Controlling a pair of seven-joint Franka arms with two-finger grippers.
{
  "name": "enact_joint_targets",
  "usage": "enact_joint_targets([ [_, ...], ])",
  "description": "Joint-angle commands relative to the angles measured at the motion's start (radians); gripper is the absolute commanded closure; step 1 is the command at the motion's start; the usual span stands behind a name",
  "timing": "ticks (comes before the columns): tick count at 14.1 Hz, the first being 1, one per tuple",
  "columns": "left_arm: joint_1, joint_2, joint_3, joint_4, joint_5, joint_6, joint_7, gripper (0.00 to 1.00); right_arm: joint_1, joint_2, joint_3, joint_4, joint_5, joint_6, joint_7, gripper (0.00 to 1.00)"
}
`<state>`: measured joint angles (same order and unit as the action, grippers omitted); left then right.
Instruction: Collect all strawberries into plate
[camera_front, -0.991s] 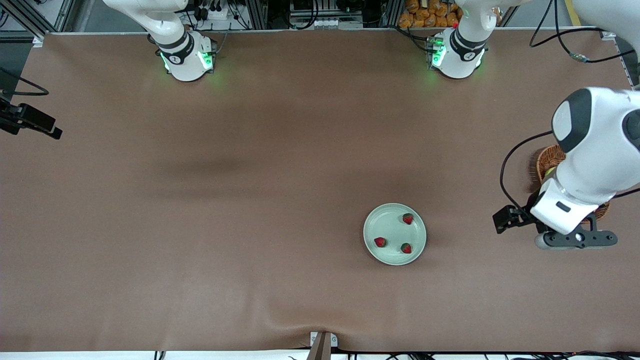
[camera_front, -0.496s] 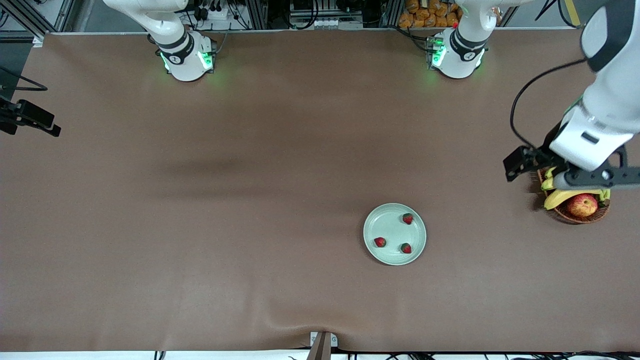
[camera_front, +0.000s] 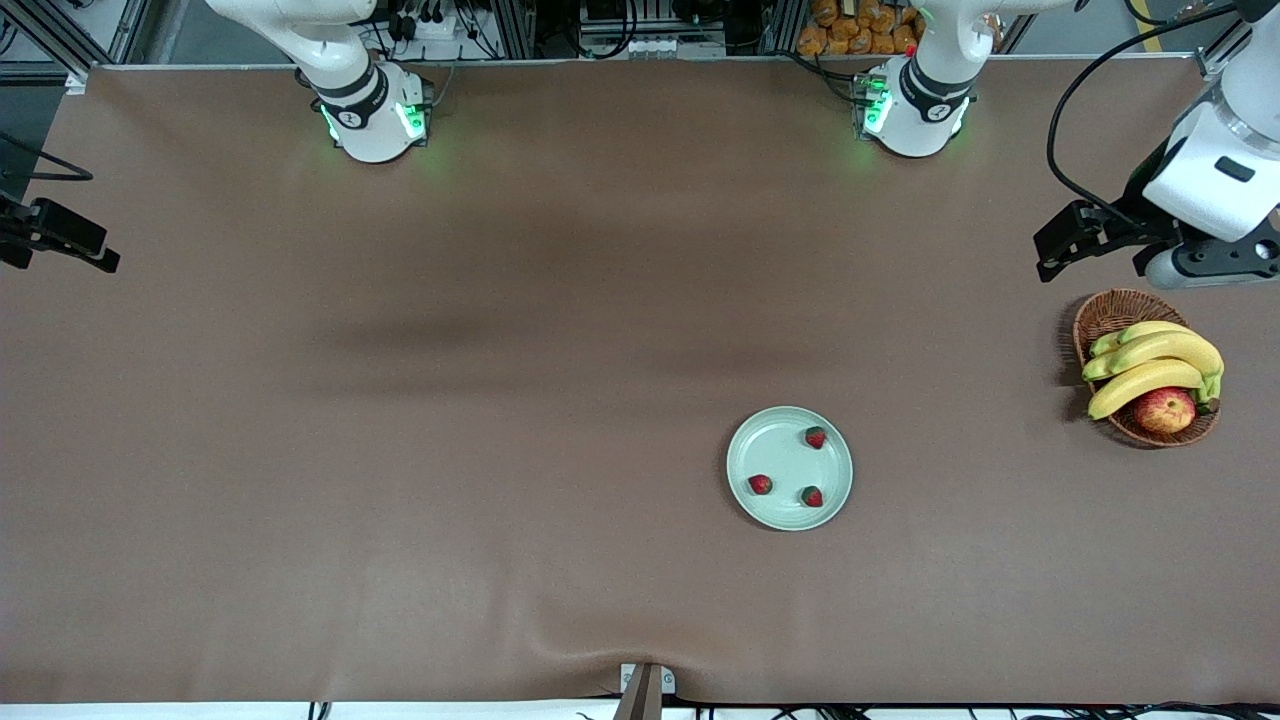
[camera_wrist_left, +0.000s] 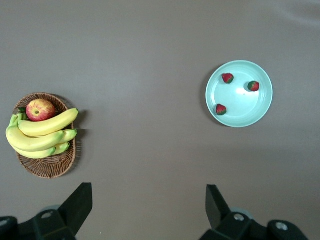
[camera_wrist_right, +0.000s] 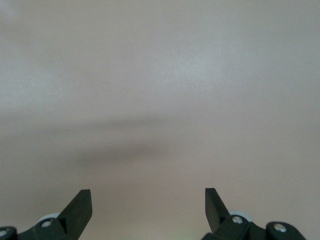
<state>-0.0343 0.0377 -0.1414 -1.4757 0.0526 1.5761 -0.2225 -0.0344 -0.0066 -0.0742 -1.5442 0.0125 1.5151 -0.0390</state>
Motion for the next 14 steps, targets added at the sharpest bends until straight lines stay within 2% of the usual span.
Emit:
enact_joint_targets([
  [1,-0.044,0.014,0.074,-0.017,-0.019,0.064,0.054,0.0,-0.016,-0.009,0.007,0.023,-0.009,-0.015,-0.013,0.0],
  [6,-0.041,-0.001,0.085,-0.05,-0.019,0.032,0.017,0.0,-0.016,-0.009,0.007,0.023,-0.011,-0.024,-0.015,0.0],
  [8,-0.039,0.001,0.115,-0.046,-0.019,0.044,0.011,0.0,-0.016,-0.007,0.007,0.023,-0.005,-0.021,-0.013,0.0],
  [11,-0.038,0.001,0.161,-0.044,-0.029,0.065,0.127,0.0,-0.019,-0.009,0.004,0.023,-0.008,-0.024,-0.015,0.0],
  [14,-0.039,-0.001,0.204,-0.048,-0.046,0.062,0.163,0.0,-0.024,-0.009,0.005,0.024,-0.005,-0.026,-0.013,0.0],
])
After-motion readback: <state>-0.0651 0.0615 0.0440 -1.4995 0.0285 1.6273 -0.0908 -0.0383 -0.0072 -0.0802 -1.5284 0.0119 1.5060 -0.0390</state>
